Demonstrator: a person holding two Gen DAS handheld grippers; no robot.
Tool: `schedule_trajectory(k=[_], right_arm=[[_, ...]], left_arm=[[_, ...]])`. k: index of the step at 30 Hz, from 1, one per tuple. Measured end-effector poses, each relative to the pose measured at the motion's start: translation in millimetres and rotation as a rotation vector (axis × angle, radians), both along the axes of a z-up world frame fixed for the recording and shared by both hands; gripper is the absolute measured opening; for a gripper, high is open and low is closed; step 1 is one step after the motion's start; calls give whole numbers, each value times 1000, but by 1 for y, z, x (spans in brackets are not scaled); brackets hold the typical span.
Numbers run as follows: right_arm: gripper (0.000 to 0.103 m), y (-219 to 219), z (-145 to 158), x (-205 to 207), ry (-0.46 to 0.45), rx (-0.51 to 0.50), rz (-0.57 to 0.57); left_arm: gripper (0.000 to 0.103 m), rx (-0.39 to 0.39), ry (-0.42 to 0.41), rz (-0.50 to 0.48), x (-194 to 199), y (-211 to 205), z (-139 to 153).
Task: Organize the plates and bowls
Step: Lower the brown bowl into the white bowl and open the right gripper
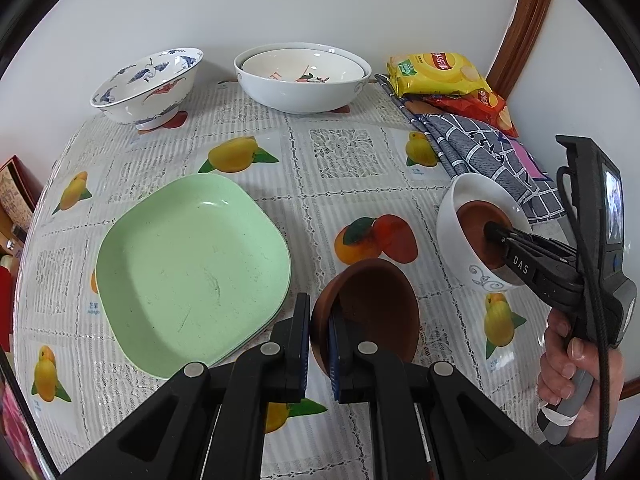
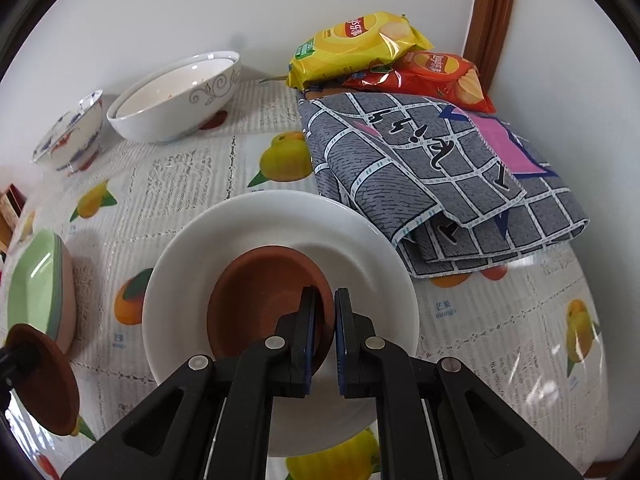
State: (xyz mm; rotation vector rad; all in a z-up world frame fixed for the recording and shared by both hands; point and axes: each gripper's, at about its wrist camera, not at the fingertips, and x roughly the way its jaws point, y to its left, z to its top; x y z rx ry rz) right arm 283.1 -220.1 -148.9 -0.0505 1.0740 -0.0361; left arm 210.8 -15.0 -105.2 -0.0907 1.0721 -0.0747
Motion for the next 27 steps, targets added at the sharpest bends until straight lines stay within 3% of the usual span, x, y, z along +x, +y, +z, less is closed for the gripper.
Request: schedule_trajectory(k=[6,22,27], right_arm=[[14,10,-4,1,11,-108,26],[16,12,-7,4,23,-110,54],[26,12,-4,2,8,-101,67]], left_arm=[[9,-1,-1,-5,-1,0,2],[9,5,-20,-2,-5,-3,13],[9,8,-21,-15,-6,-9,15]])
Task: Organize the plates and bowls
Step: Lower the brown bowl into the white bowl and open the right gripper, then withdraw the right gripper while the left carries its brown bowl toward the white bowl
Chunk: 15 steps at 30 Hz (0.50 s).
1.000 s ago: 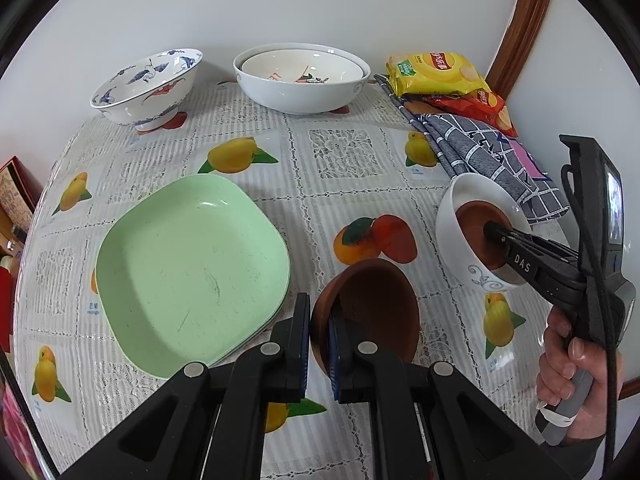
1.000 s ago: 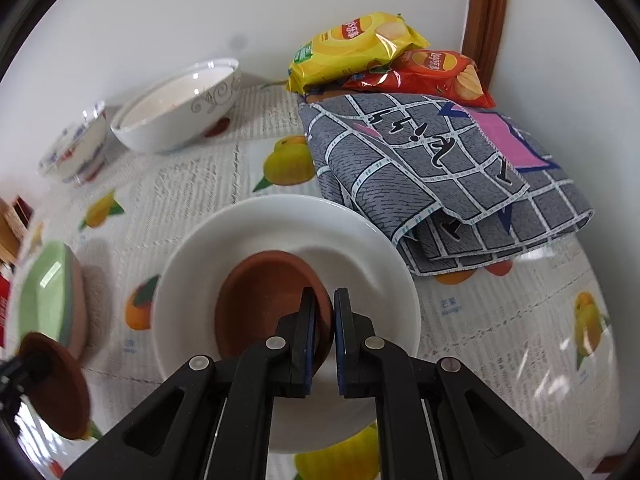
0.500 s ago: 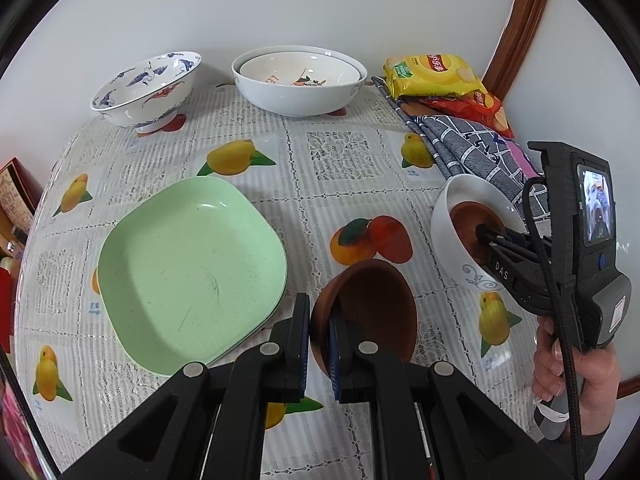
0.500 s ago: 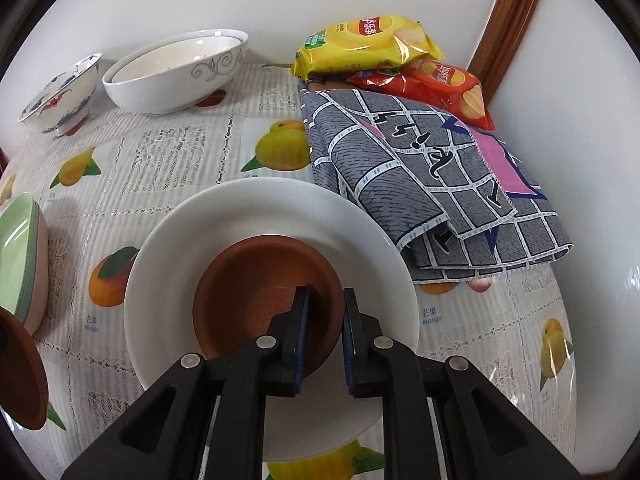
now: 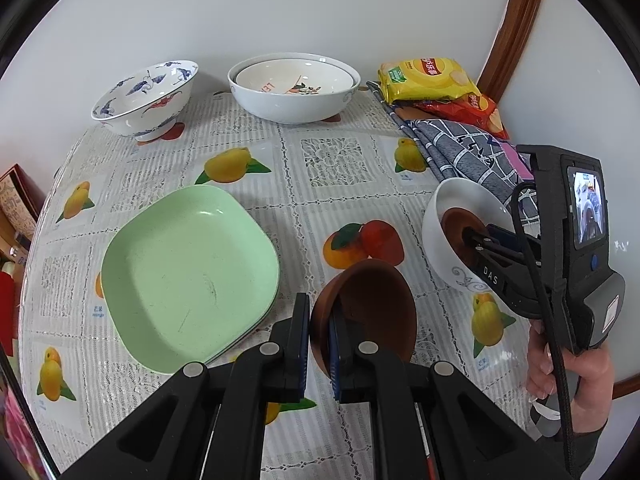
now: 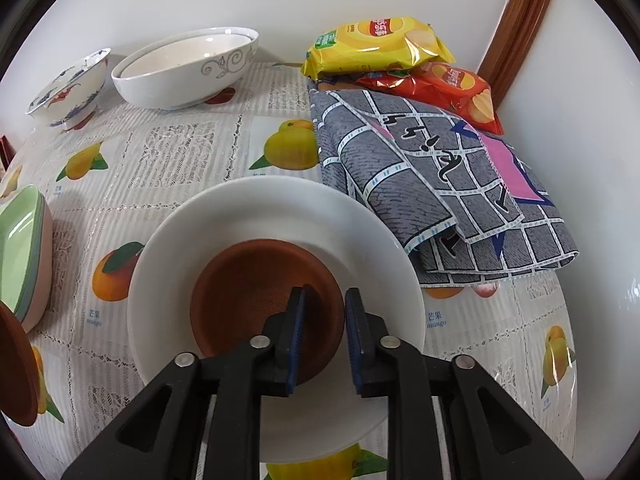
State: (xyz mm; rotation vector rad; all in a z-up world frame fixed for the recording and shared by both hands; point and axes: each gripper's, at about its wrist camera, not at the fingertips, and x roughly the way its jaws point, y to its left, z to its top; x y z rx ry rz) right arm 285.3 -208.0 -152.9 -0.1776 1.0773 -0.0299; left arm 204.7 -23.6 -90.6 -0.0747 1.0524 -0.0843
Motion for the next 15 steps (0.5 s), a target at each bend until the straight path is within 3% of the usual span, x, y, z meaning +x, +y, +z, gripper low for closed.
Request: schedule_trajectory(k=[15], right_arm=[[31,-18,41,-31,-106,97,-50]], left_arm=[[9,-11,-12,-13,-6,1,8]])
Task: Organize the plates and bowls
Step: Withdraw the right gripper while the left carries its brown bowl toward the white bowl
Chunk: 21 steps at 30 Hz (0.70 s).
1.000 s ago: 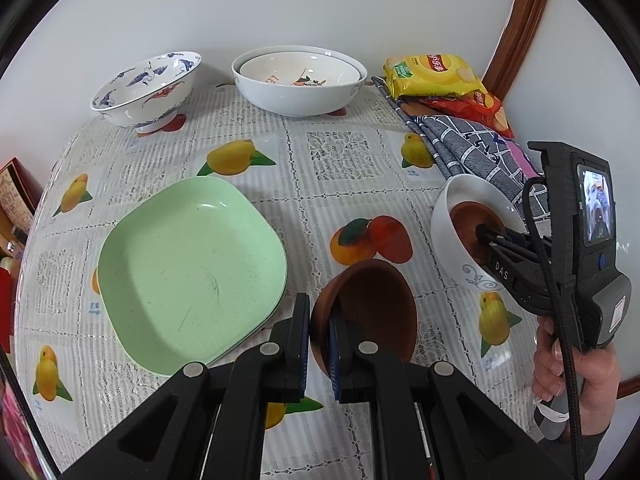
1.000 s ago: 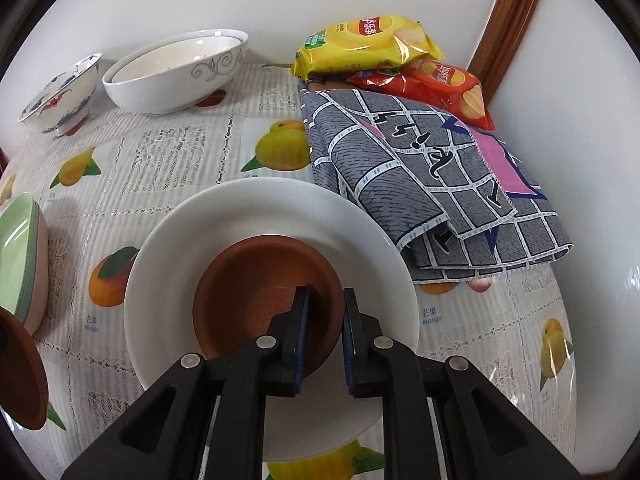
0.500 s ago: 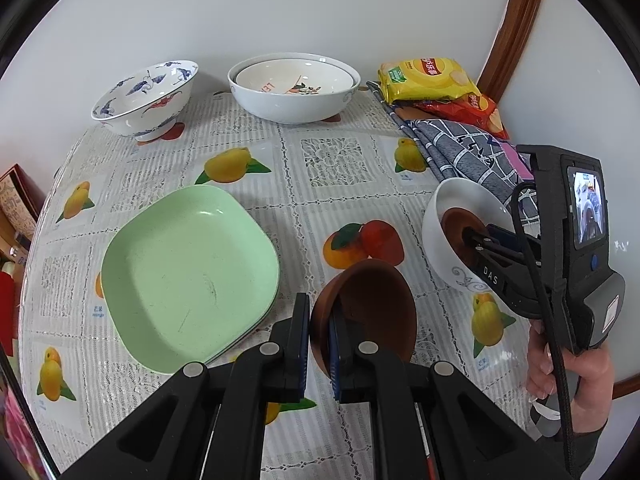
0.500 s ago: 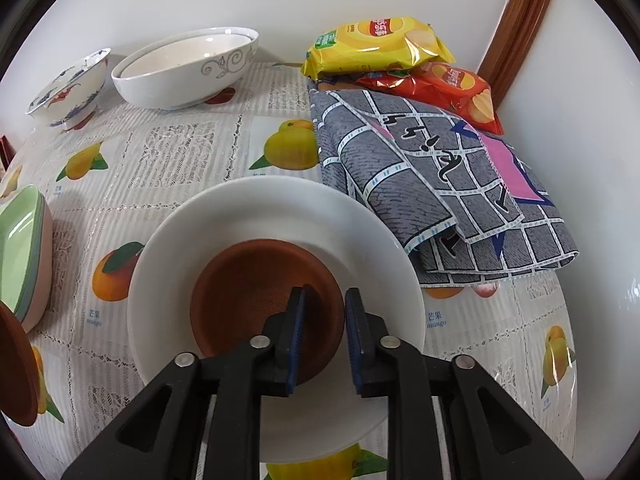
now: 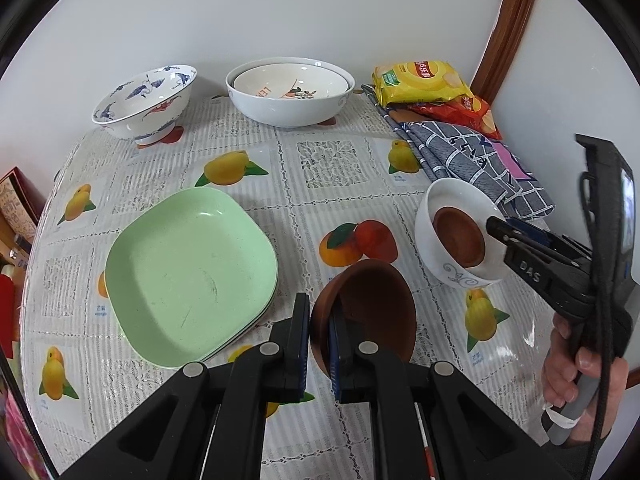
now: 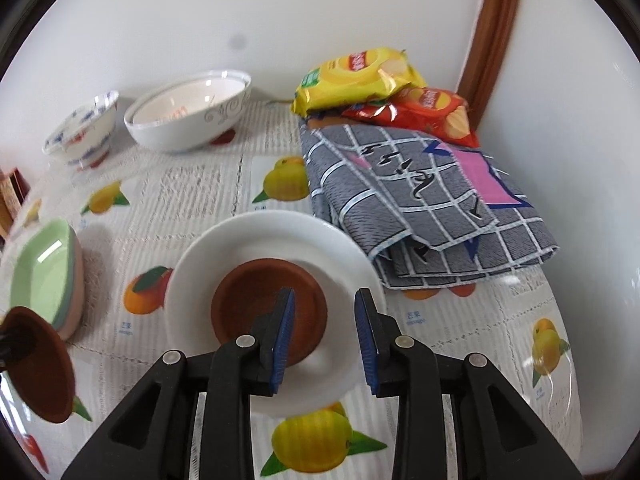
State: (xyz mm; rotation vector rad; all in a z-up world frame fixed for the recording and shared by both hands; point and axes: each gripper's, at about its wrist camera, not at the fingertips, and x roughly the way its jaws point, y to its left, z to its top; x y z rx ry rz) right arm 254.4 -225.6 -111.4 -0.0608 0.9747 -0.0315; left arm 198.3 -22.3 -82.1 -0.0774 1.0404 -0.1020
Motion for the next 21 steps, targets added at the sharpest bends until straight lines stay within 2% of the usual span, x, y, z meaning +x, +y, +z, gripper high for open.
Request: schedule_trajectory(k=[11,21], right_arm=[[31,-46,34,-51,-81,65,-108],[31,-99,33,-87,-84,83,-234]], left_arm=[[9,-43,-14,-53,9,-26,9],[9,-66,-21,-105,21,-60,13]])
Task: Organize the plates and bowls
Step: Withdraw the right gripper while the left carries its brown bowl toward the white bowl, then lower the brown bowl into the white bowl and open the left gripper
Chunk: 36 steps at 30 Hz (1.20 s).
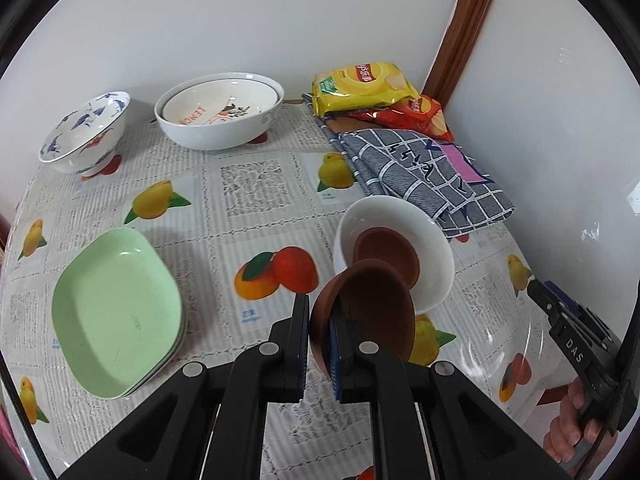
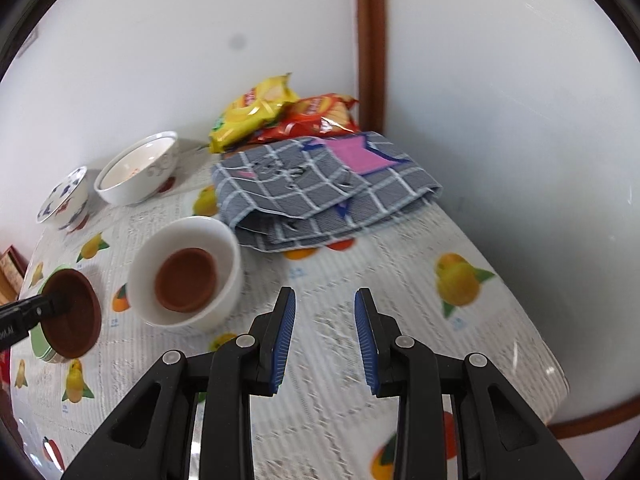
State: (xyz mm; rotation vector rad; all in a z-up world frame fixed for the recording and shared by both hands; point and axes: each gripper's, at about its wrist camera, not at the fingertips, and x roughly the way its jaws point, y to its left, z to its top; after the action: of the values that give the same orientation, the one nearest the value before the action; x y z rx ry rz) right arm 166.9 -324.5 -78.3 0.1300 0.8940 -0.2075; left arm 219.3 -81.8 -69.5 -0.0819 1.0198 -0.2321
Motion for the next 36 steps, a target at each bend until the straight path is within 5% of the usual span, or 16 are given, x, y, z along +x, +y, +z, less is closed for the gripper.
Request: schedule_trajectory(k=[36], right_arm=[[31,-55,-35,-2,49,32,-53]], left_arm=[[11,-56,108,1,81,-60,-54]])
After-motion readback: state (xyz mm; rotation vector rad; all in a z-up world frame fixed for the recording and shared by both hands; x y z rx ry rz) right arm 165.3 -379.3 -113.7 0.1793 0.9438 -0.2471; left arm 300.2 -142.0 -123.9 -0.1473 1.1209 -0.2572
